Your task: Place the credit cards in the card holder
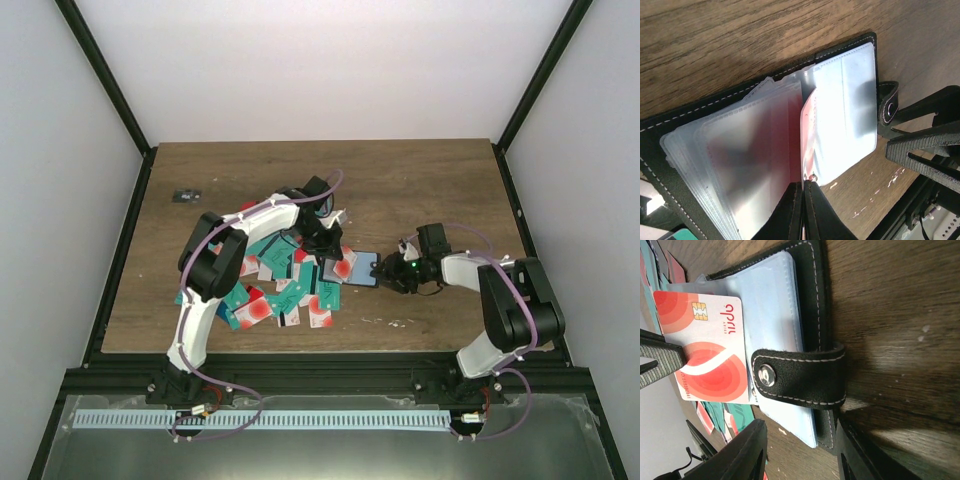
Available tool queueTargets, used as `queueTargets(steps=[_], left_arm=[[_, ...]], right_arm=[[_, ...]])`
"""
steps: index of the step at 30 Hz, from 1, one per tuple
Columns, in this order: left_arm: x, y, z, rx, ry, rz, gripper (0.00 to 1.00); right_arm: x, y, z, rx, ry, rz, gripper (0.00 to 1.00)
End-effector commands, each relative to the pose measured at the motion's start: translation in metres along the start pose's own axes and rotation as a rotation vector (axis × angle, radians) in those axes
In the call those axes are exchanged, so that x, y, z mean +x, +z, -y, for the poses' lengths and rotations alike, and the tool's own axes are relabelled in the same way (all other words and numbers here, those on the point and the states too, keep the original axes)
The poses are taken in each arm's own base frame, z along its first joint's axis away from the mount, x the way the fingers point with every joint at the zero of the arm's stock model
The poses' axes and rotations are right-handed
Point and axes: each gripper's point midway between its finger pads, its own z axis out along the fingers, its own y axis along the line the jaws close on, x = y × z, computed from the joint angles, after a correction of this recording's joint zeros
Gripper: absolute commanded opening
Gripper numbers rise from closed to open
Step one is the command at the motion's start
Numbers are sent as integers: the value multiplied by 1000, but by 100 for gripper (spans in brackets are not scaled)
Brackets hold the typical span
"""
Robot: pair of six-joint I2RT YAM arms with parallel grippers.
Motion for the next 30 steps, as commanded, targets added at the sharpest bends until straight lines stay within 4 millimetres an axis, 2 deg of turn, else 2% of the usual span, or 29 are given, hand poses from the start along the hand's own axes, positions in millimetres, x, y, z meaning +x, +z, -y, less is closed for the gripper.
queueTargets(steps=[1,10,17,30], left_arm=[[-1,-19,3,-37,-16,31,4],[0,-22,2,-45,-40,43,4],[1,-14,9,24,-25,27,4],[0,3,11,65,-23,9,4]], right_arm=[[2,3,11,51,7,-15,41],[3,5,12,50,11,-25,39],[6,6,13,48,19,-31,39],[4,8,13,42,27,-27,38]])
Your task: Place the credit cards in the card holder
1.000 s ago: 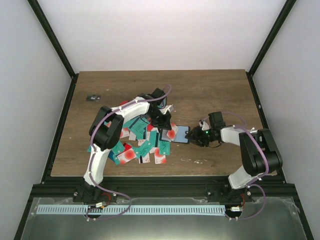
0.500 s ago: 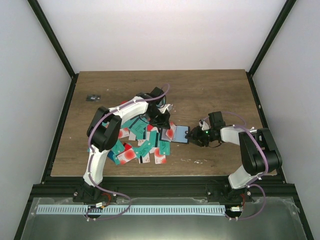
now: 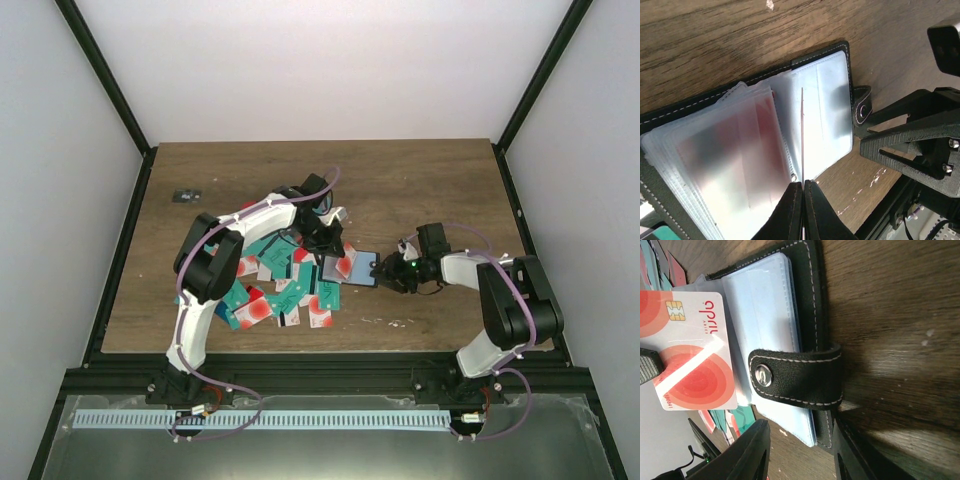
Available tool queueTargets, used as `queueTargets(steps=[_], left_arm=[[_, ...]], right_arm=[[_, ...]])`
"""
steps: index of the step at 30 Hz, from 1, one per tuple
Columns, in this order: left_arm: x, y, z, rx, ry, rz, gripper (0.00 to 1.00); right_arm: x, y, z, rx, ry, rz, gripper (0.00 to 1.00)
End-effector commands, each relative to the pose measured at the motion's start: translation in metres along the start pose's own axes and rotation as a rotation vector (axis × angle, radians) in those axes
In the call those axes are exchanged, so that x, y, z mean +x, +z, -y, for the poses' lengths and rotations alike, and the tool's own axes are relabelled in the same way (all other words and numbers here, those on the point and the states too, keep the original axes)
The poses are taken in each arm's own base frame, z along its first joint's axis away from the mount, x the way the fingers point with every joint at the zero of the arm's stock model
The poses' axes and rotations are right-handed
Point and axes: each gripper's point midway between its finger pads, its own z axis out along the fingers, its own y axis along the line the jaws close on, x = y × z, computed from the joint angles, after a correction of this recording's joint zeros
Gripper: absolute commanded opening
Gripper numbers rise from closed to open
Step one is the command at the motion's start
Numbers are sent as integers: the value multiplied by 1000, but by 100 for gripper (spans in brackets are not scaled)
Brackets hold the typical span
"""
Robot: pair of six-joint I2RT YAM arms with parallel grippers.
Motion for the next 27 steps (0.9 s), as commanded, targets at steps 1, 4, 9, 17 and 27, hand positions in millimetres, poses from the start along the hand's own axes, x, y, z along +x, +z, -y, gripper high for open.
queueTargets(steps=[1,4,9,17,27], left_arm=[[3,13,-2,24,-9,-24,4],[3,16,-8,-13,-25,-29,4],[0,5,-15,-112,-41,-2,4],[0,-4,-10,-115,-42,13,4],[3,-10,-6,-118,-53,14,4]], right_arm=[[3,6,13,47,29,-14,38],[2,6,12,45,30,-13,37],[3,6,13,48,31,-12,37],[4,6,15,51,33,-15,37],[6,8,16,51,31,-23,37]])
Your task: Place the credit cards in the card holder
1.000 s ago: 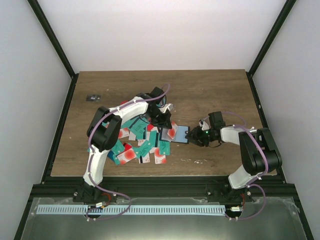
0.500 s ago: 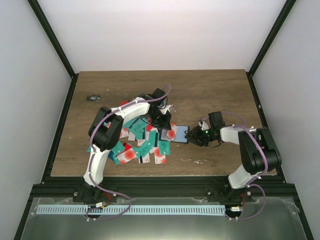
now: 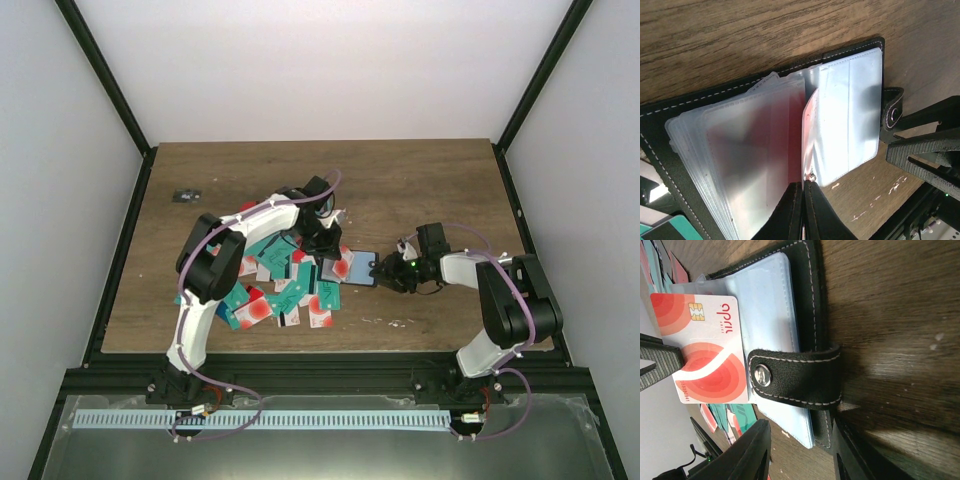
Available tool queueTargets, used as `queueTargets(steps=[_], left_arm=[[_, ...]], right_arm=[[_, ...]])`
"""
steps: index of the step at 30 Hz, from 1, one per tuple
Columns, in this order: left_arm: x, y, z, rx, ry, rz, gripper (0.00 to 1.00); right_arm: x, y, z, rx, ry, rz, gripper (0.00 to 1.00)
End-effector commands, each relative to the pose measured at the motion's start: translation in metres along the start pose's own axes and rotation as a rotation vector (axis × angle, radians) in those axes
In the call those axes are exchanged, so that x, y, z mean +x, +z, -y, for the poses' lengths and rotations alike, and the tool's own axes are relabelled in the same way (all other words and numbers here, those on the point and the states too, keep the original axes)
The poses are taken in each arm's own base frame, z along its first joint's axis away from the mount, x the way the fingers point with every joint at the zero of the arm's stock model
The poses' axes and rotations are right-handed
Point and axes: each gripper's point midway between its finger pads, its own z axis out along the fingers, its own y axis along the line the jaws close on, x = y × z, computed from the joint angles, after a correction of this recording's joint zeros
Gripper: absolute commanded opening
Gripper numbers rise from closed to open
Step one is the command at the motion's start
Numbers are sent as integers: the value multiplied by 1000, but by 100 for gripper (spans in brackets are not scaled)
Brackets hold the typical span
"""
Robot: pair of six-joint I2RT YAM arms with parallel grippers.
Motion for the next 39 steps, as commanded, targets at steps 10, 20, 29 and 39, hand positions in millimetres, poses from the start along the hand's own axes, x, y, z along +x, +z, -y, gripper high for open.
queueTargets(steps=[10,20,29,39], left_arm=[[1,-5,5,-16,-16,0,4],[1,20,8,9,-2,-48,4],[5,33,2,26,0,-61,4],[-8,41,5,63,8,-19,4]], right_arm=[[5,9,18,57,27,-30,37],[-4,14,16,61,17,-38,36],[-13,19,15,65,9,-44,35],[-10,20,19,75,11,-58,35]])
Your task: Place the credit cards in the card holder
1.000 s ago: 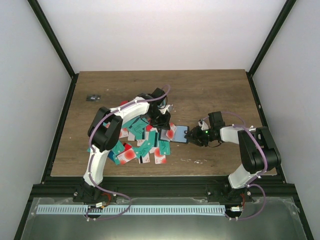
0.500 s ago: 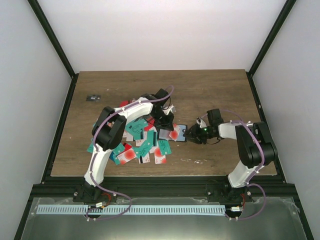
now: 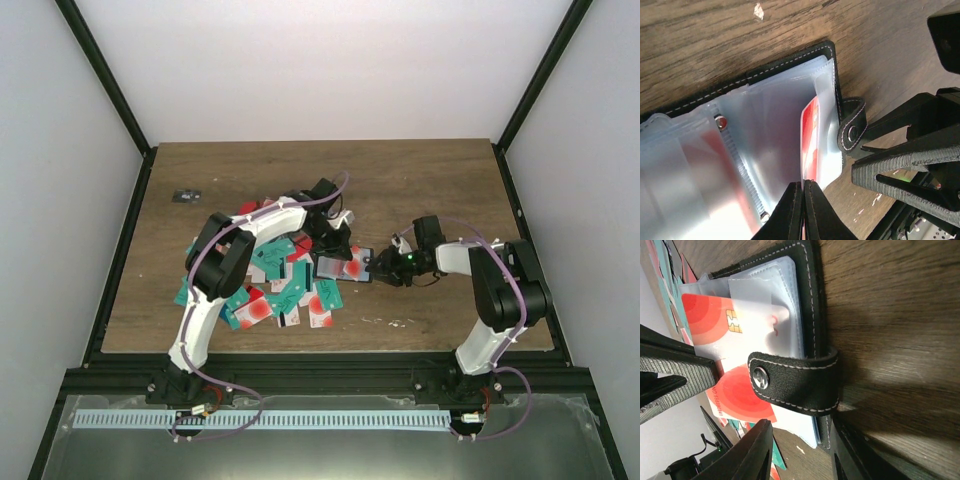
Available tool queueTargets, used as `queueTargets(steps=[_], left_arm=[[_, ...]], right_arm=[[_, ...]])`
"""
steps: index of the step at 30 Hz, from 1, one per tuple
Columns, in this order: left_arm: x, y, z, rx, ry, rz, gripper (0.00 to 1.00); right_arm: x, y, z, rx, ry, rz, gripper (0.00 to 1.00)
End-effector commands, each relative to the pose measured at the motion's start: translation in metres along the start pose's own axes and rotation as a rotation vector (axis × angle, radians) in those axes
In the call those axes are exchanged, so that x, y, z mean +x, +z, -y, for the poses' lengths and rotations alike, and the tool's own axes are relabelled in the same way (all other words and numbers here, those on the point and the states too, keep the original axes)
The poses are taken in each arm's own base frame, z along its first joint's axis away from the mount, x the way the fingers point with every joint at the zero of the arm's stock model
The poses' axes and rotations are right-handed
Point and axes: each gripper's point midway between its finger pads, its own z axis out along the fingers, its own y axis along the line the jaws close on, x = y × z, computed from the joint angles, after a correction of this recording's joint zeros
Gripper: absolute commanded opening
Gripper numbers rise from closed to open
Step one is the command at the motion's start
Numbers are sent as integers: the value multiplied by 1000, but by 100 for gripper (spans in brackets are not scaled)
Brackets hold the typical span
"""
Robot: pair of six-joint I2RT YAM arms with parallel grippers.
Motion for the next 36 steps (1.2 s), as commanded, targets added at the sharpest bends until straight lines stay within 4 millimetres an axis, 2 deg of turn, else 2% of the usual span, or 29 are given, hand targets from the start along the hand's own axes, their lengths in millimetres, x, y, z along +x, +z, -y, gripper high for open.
queueTargets(steps=[1,16,23,29,36], left_arm=[[1,20,-18,-28,-22,-7,4],[-7,27,-28,-38,-51,69,4],[-12,16,-29,-56,-78,127,4],[-9,6,-27,-57,-100,160,4],[-2,11,-34,-55,-139,160,4]], right_arm=[[1,7,29,117,25,6,35],[4,8,31,116,29,-8,35],[9,10,34,110,40,-22,32],[11,9,35,114,37,-27,31],[12,10,34,108,33,-37,31]])
